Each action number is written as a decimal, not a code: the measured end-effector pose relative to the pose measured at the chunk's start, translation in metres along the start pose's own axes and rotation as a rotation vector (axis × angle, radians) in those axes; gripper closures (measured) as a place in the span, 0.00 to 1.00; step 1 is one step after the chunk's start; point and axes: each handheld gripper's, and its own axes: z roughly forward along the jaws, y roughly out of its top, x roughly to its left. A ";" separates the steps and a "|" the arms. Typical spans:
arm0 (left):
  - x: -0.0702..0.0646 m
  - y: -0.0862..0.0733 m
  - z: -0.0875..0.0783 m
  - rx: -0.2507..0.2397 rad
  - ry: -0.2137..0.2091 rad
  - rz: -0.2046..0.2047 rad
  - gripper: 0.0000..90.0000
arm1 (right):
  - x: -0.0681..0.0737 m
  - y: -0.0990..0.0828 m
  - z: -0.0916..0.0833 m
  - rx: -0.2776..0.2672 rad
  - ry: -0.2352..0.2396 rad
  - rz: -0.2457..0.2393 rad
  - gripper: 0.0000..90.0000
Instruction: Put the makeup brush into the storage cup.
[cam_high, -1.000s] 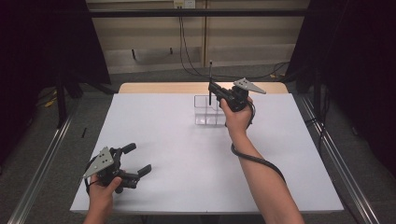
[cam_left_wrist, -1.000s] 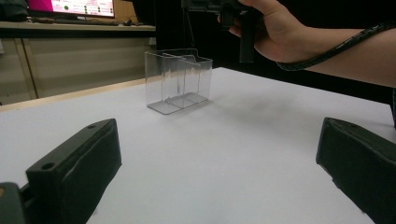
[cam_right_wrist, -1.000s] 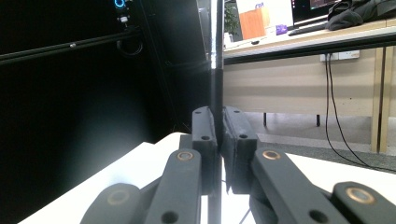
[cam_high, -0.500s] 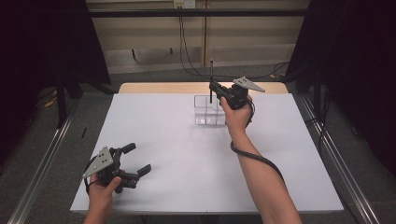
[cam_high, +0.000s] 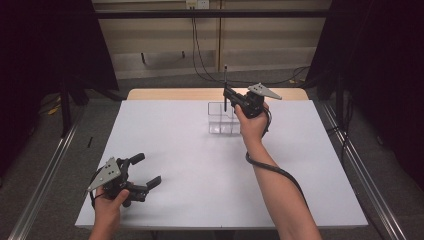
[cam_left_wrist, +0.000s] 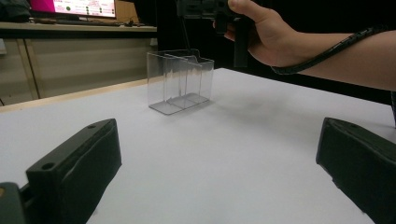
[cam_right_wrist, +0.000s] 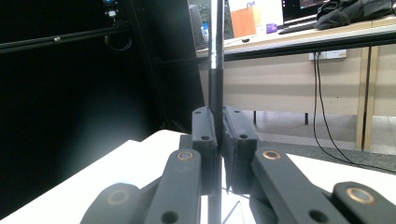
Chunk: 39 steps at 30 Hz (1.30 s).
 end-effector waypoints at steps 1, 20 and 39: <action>0.000 0.000 0.000 0.001 0.001 0.000 0.00 | 0.000 0.000 0.000 0.000 -0.002 -0.002 0.94; -0.001 0.000 0.000 0.006 -0.002 0.006 0.00 | -0.004 -0.002 0.001 0.004 -0.017 -0.020 0.94; -0.001 0.000 -0.001 0.001 0.000 0.008 0.00 | -0.008 -0.009 0.001 0.019 -0.028 -0.030 0.94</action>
